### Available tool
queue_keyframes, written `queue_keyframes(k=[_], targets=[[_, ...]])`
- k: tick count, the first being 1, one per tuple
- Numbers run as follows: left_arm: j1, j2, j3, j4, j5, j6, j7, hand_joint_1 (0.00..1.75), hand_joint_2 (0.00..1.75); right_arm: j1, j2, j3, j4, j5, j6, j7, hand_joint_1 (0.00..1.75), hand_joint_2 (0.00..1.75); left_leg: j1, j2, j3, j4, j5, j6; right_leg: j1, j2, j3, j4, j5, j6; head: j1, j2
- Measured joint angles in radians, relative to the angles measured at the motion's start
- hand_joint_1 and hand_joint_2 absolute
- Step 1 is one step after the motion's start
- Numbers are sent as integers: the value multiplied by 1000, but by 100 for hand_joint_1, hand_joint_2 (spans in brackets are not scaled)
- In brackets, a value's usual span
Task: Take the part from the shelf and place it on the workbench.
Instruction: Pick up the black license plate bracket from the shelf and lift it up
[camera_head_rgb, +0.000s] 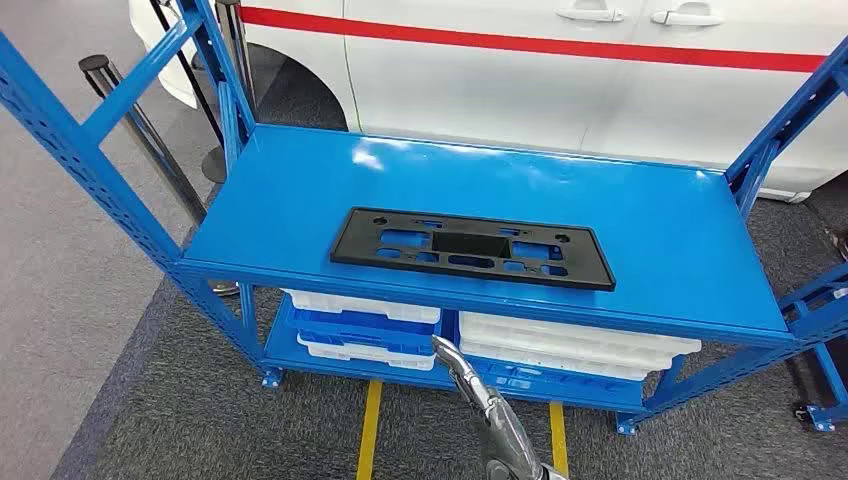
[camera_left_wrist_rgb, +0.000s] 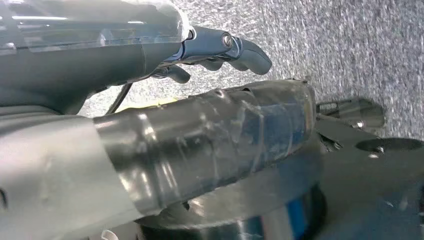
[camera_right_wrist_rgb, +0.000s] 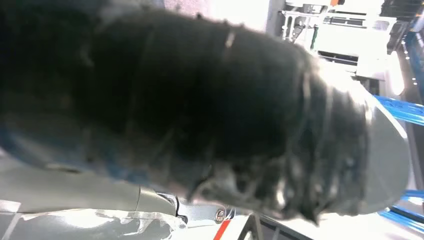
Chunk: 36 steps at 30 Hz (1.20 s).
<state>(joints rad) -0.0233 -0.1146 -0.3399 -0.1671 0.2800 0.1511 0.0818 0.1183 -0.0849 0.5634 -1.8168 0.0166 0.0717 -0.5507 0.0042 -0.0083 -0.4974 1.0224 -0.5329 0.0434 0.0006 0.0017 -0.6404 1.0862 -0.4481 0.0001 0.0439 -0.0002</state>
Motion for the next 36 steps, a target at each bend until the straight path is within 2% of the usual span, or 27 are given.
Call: queue_keyframes(k=[1, 3, 5, 7, 8, 10, 11, 12, 13, 15, 17, 19, 21, 22, 23, 25, 26, 27, 28, 30, 32, 33, 36], targets=[[-1, 0, 0, 0, 0, 0, 0, 0, 0, 0, 0, 0, 0, 0, 0, 0, 0, 0, 0, -1, -1, 1, -2, -2, 3, 0, -2, -10, -9, -3, 0, 0], [-3, -1, 0, 0, 0, 0, 0, 0, 0, 1, -1, 0, 1, 0, 0, 0, 0, 87, -1, -1, -2, 2, -6, -11, 9, 1, -1, -24, -6, -11, 0, 0], [-4, -1, 0, 0, 0, 0, 0, 0, 0, 1, -1, 0, 2, 0, 0, 0, 0, 175, -2, -1, 3, 4, -7, -23, 8, 3, 11, -37, 0, -21, 0, 0], [-5, -1, 0, 0, 1, -1, -1, 0, 0, -1, -1, 0, 2, 0, 1, 0, 0, 175, -2, 1, -2, 34, -28, -31, 1, 3, 31, -53, 0, -29, -2, 0], [-6, -1, 0, 0, 2, -1, -1, 0, 0, -1, -1, 0, 2, 0, 2, 0, 0, 175, 0, 1, -21, 73, -53, -35, -2, 2, 38, -57, -1, -33, -2, 0], [-7, -1, 0, 0, 4, -1, -2, 0, 0, -2, -1, 0, 2, -2, 5, 0, 0, 175, 4, 2, -87, 188, -108, -44, -1, 0, 44, -59, -6, -38, -3, 0], [-7, -1, 0, 0, 6, 0, -2, 0, 0, -2, -1, 0, 2, -4, 7, 0, 0, 175, 5, 2, -118, 233, -122, -47, -1, -1, 45, -59, -9, -39, -3, 0], [-7, -1, 0, 0, 8, 0, -3, 0, 0, -2, -1, 0, 2, -6, 8, 1, 0, 175, 6, 2, -136, 252, -118, -50, 0, 0, 48, -58, -12, -40, -3, 0], [-8, -1, 0, 0, 9, 0, -3, 0, 0, -2, -1, 0, 2, -8, 8, 3, 0, 175, 7, 2, -137, 234, -93, -52, 0, 1, 52, -57, -16, -39, -3, 0], [-6, 0, 1, 0, 13, 1, -3, 0, 0, -2, -1, 0, 3, -4, 0, 14, 0, 175, 6, 3, -94, 114, -6, -48, -1, 4, 63, -57, -23, -36, -3, 0], [-5, 1, 2, 0, 17, 2, -4, 0, 0, -2, -1, 0, 4, 7, -15, 32, 0, 175, -1, 3, -62, 15, 29, -37, 0, 4, 66, -55, -27, -28, -3, 0], [-4, 1, 3, 0, 19, 2, -5, 0, 0, -3, -1, 0, 8, 28, -37, 48, 0, 175, -7, 2, -61, -2, 31, -25, 1, 4, 65, -54, -28, -18, -4, 0], [-3, 1, 5, 0, 21, 3, -7, 0, 0, -5, -1, 0, 11, 62, -68, 64, 0, 175, -1, 3, -54, -13, 53, -12, 3, 3, 66, -51, -34, -6, -4, 0], [-2, 1, 6, 0, 22, 3, -7, 0, 0, -6, -1, 0, 13, 82, -86, 71, 0, 175, 2, 5, -50, -20, 58, -6, 2, 3, 60, -35, -48, -1, -3, 0], [-3, 0, 7, 0, 22, 4, -7, 0, 0, -8, -1, 0, 15, 103, -105, 78, 0, 175, 5, 6, -48, -26, 62, -1, 1, 3, 45, 1, -72, 5, -3, 0], [-3, 0, 8, 0, 22, 5, -7, 0, 0, -10, -1, 0, 21, 147, -143, 92, 0, 175, 5, 9, -48, -27, 63, 3, -6, 2, -12, 123, -135, 15, -3, 0], [-3, 0, 8, 0, 22, 5, -7, 0, 0, -10, -2, 0, 25, 169, -162, 99, 0, 175, 5, 9, -48, -27, 63, 4, -10, 2, -40, 180, -156, 20, -3, 0], [-3, 0, 9, 0, 24, 6, -7, 0, 0, -11, -3, 0, 30, 194, -182, 107, 0, 175, 6, 8, -48, -27, 62, 4, -13, 2, -56, 212, -159, 24, -3, 0], [-3, -1, 9, 0, 26, 7, -6, 0, 0, -12, -4, 0, 34, 225, -206, 117, 0, 175, 6, 8, -47, -26, 61, 3, -17, 1, -53, 205, -142, 27, -3, 0], [-2, -4, 11, 0, 31, 9, -3, 0, 0, -17, -6, 0, 41, 305, -268, 141, 0, 175, 8, 6, -45, -22, 56, -3, -24, 0, 3, 87, -74, 30, -3, 0], [-2, -6, 14, 0, 34, 10, -1, 0, 0, -27, -7, 0, 49, 396, -332, 168, 0, 175, 5, 4, -46, -13, 49, -15, -23, 0, 55, -24, -35, 26, -3, 0], [-2, -6, 15, 0, 34, 11, -1, 0, 0, -30, -7, 0, 53, 438, -360, 183, 0, 175, 3, 3, -47, -11, 47, -21, -21, 1, 64, -46, -33, 22, -3, 0], [-2, -8, 17, 0, 36, 14, 0, 0, 0, -38, -7, 0, 71, 572, -433, 236, 0, 175, 6, 3, -48, -9, 42, -38, -17, 2, 65, -51, -34, 3, -4, 0]])
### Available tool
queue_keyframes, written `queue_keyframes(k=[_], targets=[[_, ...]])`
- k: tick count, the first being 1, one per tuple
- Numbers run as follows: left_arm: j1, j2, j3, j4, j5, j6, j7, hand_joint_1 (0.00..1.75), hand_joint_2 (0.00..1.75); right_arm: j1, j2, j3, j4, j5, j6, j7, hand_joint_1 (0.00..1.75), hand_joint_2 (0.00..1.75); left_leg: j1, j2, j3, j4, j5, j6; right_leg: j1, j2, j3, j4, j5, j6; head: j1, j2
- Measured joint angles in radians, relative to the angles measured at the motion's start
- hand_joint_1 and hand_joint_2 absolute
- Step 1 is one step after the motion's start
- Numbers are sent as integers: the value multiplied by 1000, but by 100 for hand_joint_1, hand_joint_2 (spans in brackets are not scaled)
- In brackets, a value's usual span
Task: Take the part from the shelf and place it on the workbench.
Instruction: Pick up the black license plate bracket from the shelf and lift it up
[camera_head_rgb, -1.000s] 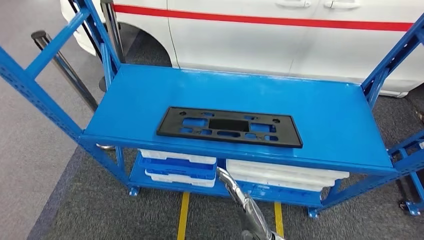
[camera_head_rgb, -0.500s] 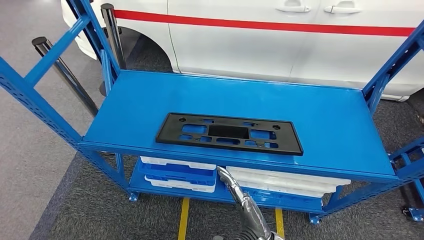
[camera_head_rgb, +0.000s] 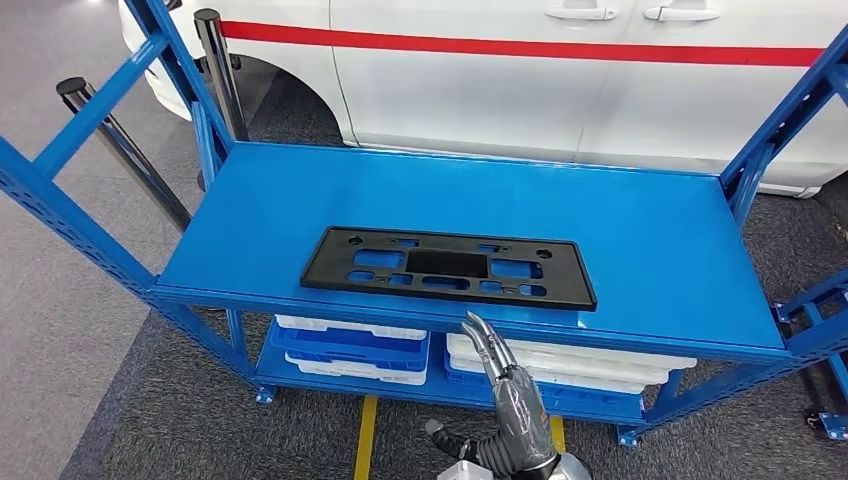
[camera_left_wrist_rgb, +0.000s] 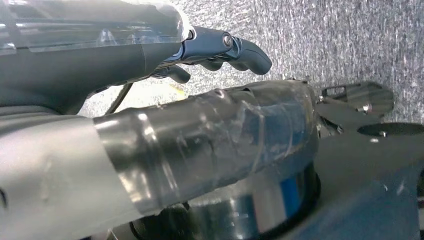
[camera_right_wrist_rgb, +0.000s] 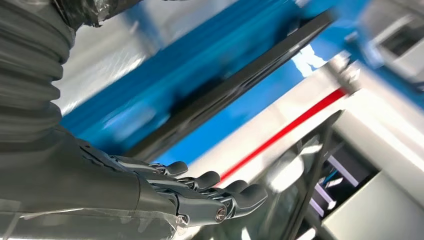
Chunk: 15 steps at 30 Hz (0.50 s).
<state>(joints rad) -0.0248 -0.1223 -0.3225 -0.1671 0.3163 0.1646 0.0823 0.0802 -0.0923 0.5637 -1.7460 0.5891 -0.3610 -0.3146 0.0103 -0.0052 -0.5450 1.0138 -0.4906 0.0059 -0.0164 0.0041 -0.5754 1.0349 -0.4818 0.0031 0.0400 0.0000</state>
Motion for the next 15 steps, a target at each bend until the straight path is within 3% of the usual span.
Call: queue_keyframes(k=[2, 5, 6, 7, 8, 10, 11, 12, 15], targets=[[0, -1, 0, 0, 1, 1, 0, 0, 0, -9, 0, 2, 14, 84, -40, 35, 0, 175, 3, 1, -20, 48, -35, -10, -2, -2, 2, -5, 3, -14, 0, 0], [1, -2, 1, 0, 4, 3, 0, 0, 0, -18, 0, 11, 38, 203, -97, 88, 0, 175, 4, 1, -108, 237, -128, -17, 2, -6, 2, -6, 2, -24, 0, 0], [1, -2, 1, 0, 5, 3, 1, 0, 0, -19, 0, 14, 47, 239, -114, 105, 0, 175, 4, 1, -127, 277, -136, -17, 4, -7, 2, -6, 2, -24, 0, 0], [1, -2, 1, 0, 5, 3, 1, 0, 0, -19, 0, 16, 54, 271, -129, 120, 0, 175, 4, 1, -129, 280, -124, -16, 5, -7, 3, -5, 2, -25, 0, 0], [2, -2, 1, 0, 6, 3, 2, 0, 0, -20, 0, 17, 60, 300, -142, 135, 0, 175, 3, 1, -113, 245, -96, -12, 6, -6, 5, -5, 1, -25, -1, 0], [3, -2, 1, 0, 6, 3, 3, 0, 0, -24, 0, 18, 70, 352, -162, 166, 0, 175, 0, 1, -50, 110, -26, -1, 9, -4, 9, -5, -1, -24, 0, 0], [3, -2, 1, 0, 6, 3, 4, 0, 0, -26, 0, 19, 74, 376, -170, 181, 0, 175, -2, 1, -23, 52, -5, 5, 10, -3, 9, -4, -2, -21, 0, 0], [3, -2, 1, 0, 6, 2, 6, 0, 0, -28, 0, 19, 79, 400, -176, 196, 0, 175, -5, 0, -8, 17, 3, 9, 11, -3, 7, -3, -2, -17, 0, 0], [3, -3, 1, 0, 6, 0, 8, 0, 0, -33, 0, 20, 94, 467, -186, 239, 0, 175, -6, -1, -4, -2, 7, 19, 10, -4, 5, -4, -1, -2, 0, 0]])
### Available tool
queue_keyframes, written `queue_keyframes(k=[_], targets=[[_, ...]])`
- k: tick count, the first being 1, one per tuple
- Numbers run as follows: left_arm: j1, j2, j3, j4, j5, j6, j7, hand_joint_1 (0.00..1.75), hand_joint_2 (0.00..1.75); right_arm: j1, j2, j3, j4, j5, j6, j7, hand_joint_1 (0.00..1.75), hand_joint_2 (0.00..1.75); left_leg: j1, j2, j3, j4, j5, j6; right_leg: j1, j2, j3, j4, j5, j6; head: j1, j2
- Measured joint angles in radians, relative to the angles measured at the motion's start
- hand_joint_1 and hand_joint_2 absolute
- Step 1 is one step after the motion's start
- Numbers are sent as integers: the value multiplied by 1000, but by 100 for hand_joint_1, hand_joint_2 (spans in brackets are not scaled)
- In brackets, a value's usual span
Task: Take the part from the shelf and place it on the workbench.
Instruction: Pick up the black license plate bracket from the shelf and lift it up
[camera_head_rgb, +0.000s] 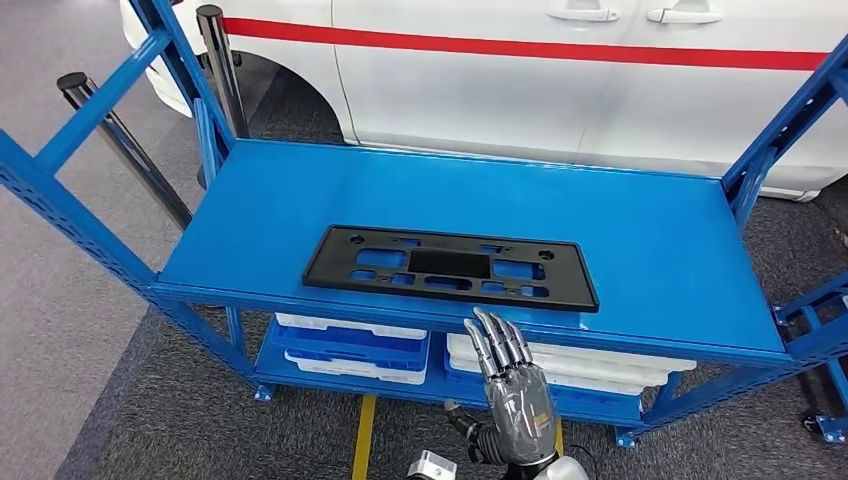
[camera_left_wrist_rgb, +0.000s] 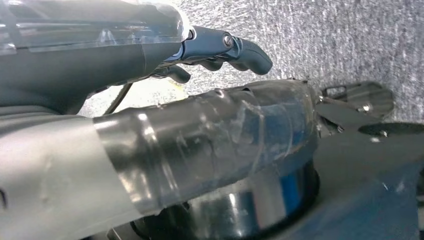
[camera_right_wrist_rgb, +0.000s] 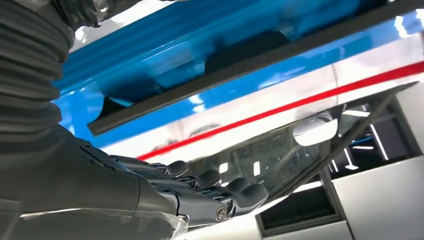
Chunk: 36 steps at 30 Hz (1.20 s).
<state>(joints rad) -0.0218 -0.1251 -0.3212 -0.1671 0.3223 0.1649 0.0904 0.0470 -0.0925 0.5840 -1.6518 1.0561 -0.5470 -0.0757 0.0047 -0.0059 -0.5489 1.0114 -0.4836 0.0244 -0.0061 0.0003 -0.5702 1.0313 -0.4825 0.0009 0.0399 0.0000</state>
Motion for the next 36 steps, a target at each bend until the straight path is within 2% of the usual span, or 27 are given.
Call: queue_keyframes(k=[2, 3, 5, 6, 7, 8, 10, 12, 15, 17, 18, 20, 21, 22, 23, 24, 26, 27, 28, 30, 32, 34, 36], targets=[[0, -1, 0, 0, 0, -3, 2, 0, 0, -7, -1, 0, 12, 36, -1, 27, 0, 175, 6, 3, 4, -11, 7, 11, 0, 0, -12, 31, -25, 10, 0, 0], [0, -1, 0, 0, 0, -4, 3, 0, 0, -12, -2, 0, 20, 51, -1, 40, 0, 175, 8, 5, 6, -15, 10, 16, -1, 0, -32, 76, -53, 14, 1, 0], [0, -1, 0, 0, -1, -8, 6, 0, 0, -20, -5, 0, 41, 75, 0, 60, 0, 175, 7, 7, 4, -15, 11, 20, -5, 0, -92, 205, -115, 20, 1, 0], [0, -1, 0, 0, -1, -10, 7, 0, 0, -23, -8, 0, 52, 83, 1, 68, 0, 175, 6, 7, 4, -14, 10, 21, -7, 0, -116, 254, -129, 23, 1, 0], [0, -1, 0, 0, -1, -11, 8, 0, 0, -27, -11, 0, 62, 90, 1, 73, 0, 175, 6, 7, 4, -13, 10, 20, -9, 0, -124, 269, -123, 25, 1, 0], [1, -1, 0, 0, -1, -11, 8, 0, 0, -31, -14, 0, 70, 94, 2, 77, 0, 175, 7, 6, 5, -12, 9, 19, -12, 0, -113, 246, -98, 26, 1, 0], [1, -1, 0, 0, -1, -12, 8, 0, 0, -43, -18, 0, 81, 103, 5, 83, 0, 175, 7, 5, 6, -7, 5, 14, -16, 0, -52, 119, -32, 26, 1, 0], [0, -1, 0, 0, -1, -12, 9, 0, 0, -56, -20, 0, 90, 111, 13, 87, 0, 175, 3, 3, 3, 2, -1, 4, -14, 1, -10, 24, -2, 20, 1, 0], [0, -1, 0, 0, -1, -13, 9, 0, 0, -72, -24, 0, 102, 114, 30, 94, 0, 175, 2, 3, 0, 3, -3, -12, -9, 2, -6, 7, -2, 4, 0, 0], [0, -1, 0, 0, -1, -14, 9, 0, 0, -87, -26, 0, 111, 114, 41, 98, 0, 175, 5, 3, -11, 30, -26, -22, -12, 1, -4, 2, 2, -9, 0, 0], [0, -1, 0, 0, -1, -15, 9, 0, 0, -96, -26, 0, 117, 114, 47, 100, 0, 175, 6, 3, -30, 73, -52, -26, -13, 0, -4, 0, 4, -15, 0, 0], [0, 0, -1, 0, -1, -16, 8, 0, 0, -114, -26, 0, 134, 114, 57, 105, 0, 175, 7, 3, -90, 202, -114, -31, -11, -2, -5, 0, 4, -21, -1, 0], [0, 1, -1, 0, -1, -16, 8, 0, 0, -122, -27, 0, 144, 114, 62, 107, 0, 175, 7, 3, -117, 258, -132, -32, -9, -2, -5, 0, 4, -21, -1, 0], [0, 2, -1, 0, -1, -17, 8, 0, 0, -130, -28, 0, 154, 114, 67, 108, 0, 175, 7, 3, -130, 283, -131, -32, -8, -2, -4, 0, 3, -22, -1, 0], [0, 2, -1, 0, -1, -19, 8, 0, 0, -138, -29, 0, 164, 114, 71, 108, 0, 175, 7, 3, -125, 270, -110, -30, -7, -2, -3, 0, 3, -22, -1, 0], [0, 3, -1, 0, -1, -21, 8, 0, 0, -147, -29, 0, 173, 114, 75, 109, 0, 175, 6, 3, -103, 221, -76, -26, -6, -1, -1, 0, 3, -22, -1, 0], [0, 5, -1, 0, -1, -25, 8, 0, 0, -166, -30, 0, 188, 111, 84, 109, 0, 175, 3, 3, -42, 83, -12, -15, -3, 2, 1, 1, 1, -19, 0, 0], [1, 6, -1, 0, -1, -26, 8, 0, 0, -176, -31, 0, 196, 109, 90, 108, 0, 175, 1, 3, -22, 36, 3, -10, -2, 2, 0, 2, 1, -16, 0, 0], [1, 7, -2, 0, -1, -28, 8, 0, 0, -186, -31, 0, 204, 106, 96, 108, 0, 175, -2, 3, -13, 12, 7, -6, -1, 3, -2, 2, 2, -11, 0, 0], [0, 7, -2, 0, -1, -31, 8, 0, 0, -205, -32, 0, 222, 103, 106, 106, 0, 175, -3, 1, -12, 5, 8, 0, -1, 2, -4, 0, 4, -1, 0, 0], [0, 8, -2, 0, -1, -32, 8, 0, 0, -223, -32, 0, 240, 100, 115, 105, 0, 175, 2, 2, -9, -6, 15, 10, -2, 2, -9, 15, -10, 9, 0, 0], [0, 8, -2, 0, 0, -33, 8, 0, 0, -241, -33, 0, 261, 99, 124, 105, 0, 175, 6, 6, -7, -12, 20, 19, -5, 1, -48, 104, -64, 18, 1, 0], [1, 8, -2, 0, 1, -33, 8, 0, 0, -252, -33, 0, 284, 104, 132, 105, 0, 175, 5, 7, -9, -11, 20, 21, -8, 1, -111, 236, -121, 24, 1, 0]])
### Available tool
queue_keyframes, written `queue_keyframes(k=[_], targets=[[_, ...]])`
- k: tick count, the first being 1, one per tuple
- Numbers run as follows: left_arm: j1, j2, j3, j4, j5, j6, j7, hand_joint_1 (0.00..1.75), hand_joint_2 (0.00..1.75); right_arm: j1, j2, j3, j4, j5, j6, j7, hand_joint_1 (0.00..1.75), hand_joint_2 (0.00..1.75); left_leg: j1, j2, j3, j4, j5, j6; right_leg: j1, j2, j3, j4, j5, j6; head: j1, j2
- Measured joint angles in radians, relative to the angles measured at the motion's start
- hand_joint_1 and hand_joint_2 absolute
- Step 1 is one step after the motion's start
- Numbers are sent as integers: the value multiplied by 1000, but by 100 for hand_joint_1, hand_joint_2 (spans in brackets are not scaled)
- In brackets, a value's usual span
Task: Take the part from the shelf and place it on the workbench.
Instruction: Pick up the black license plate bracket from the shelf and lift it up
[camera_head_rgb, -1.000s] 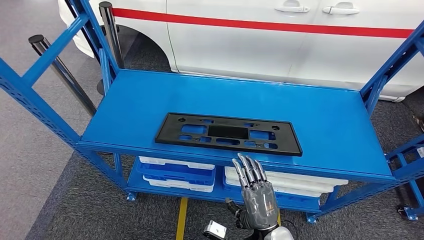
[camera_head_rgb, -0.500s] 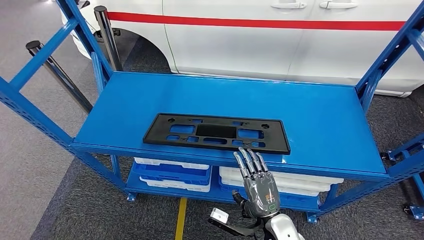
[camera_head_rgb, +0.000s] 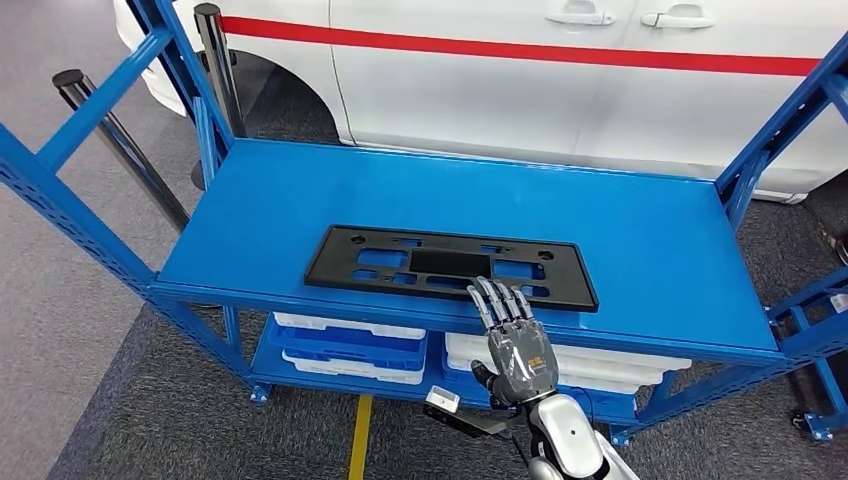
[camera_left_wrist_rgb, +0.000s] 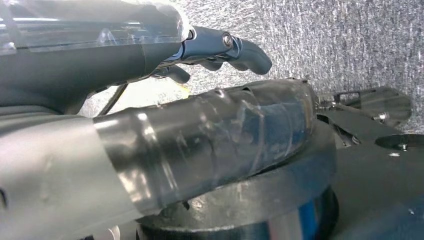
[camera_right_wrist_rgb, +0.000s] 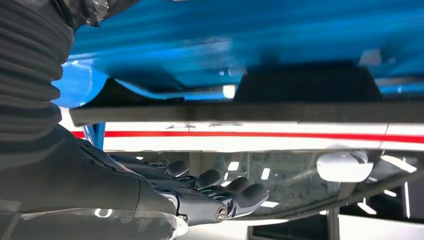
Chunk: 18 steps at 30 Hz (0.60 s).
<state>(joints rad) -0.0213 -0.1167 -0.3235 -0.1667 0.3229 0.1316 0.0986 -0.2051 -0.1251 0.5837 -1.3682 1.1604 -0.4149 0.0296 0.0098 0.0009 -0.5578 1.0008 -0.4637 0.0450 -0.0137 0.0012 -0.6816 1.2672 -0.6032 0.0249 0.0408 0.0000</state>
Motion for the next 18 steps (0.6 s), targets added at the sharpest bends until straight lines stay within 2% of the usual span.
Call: queue_keyframes(k=[1, 2, 3, 4, 6, 7, 11, 12, 13, 15, 16, 17, 18], targets=[[0, 0, 0, 0, 0, 0, 0, 0, 0, -4, 0, 0, 11, 5, 4, 1, 0, 175, 0, -1, 0, 1, -1, 0, -1, 0, -19, 37, -5, 2, 0, 0], [0, 0, 0, 0, 1, 0, 1, 0, 0, -9, 0, 0, 21, 12, 8, 2, 0, 175, 0, -1, 0, 3, -1, 0, -3, 0, -20, 36, 10, 4, 0, 0], [0, 0, 0, 0, 1, -1, 1, 0, 0, -15, 0, 0, 30, 18, 11, 4, 0, 175, 0, -2, 0, 6, -3, -2, -5, -1, -2, -5, 42, 5, 0, 0], [0, 0, 0, 0, 2, -1, 1, 0, 0, -23, -1, 0, 38, 23, 12, 5, 0, 175, 1, -3, 0, 10, -6, -4, -7, -1, 30, -75, 80, 4, 0, 0], [-1, 0, 0, 0, 4, -3, 2, 0, 0, -39, -1, 0, 53, 31, 14, 8, 0, 175, -3, -5, -3, 19, -13, -13, -6, 0, 82, -190, 121, 0, 0, 0], [-1, 1, 0, 0, 5, -4, 2, 0, 0, -46, 0, 0, 59, 33, 15, 9, 0, 175, -5, -5, -6, 23, -15, -18, -4, 0, 92, -216, 125, -4, 0, 0], [-1, 1, 0, 0, 7, -12, 2, 0, 0, -65, -1, 0, 81, 37, 23, 11, 0, 175, -3, -6, -11, 30, -23, -38, -2, 1, 92, -225, 128, -28, -1, 0], [-1, 1, 0, 0, 8, -13, 2, 0, 0, -70, -1, 0, 86, 37, 25, 12, 0, 175, -1, -5, -22, 55, -41, -43, -4, 1, 93, -228, 130, -35, -1, 0], [-1, 2, 0, 0, 8, -13, 2, 0, 0, -75, -1, 0, 90, 36, 29, 12, 0, 175, 0, -5, -43, 101, -70, -47, -5, -1, 93, -230, 131, -39, -1, 0], [-1, 2, 0, 0, 9, -14, 2, 0, 0, -81, -1, 0, 100, 34, 34, 12, 0, 175, 1, -5, -103, 233, -133, -53, -2, -3, 92, -230, 131, -44, -1, 0], [-1, 3, 0, 0, 9, -14, 2, 0, 0, -81, -1, 0, 105, 33, 37, 12, 0, 175, 1, -5, -128, 285, -148, -54, -1, -5, 92, -229, 130, -45, -1, 0], [-1, 3, 0, 0, 9, -14, 1, 0, 0, -82, -1, 0, 110, 32, 40, 12, 0, 175, 1, -5, -138, 303, -144, -53, 0, -5, 93, -229, 130, -46, -1, 0], [-1, 4, 0, 0, 9, -14, 1, 0, 0, -83, -1, 0, 114, 31, 43, 12, 0, 175, 1, -5, -129, 283, -121, -51, 1, -5, 94, -229, 129, -46, -1, 0]])
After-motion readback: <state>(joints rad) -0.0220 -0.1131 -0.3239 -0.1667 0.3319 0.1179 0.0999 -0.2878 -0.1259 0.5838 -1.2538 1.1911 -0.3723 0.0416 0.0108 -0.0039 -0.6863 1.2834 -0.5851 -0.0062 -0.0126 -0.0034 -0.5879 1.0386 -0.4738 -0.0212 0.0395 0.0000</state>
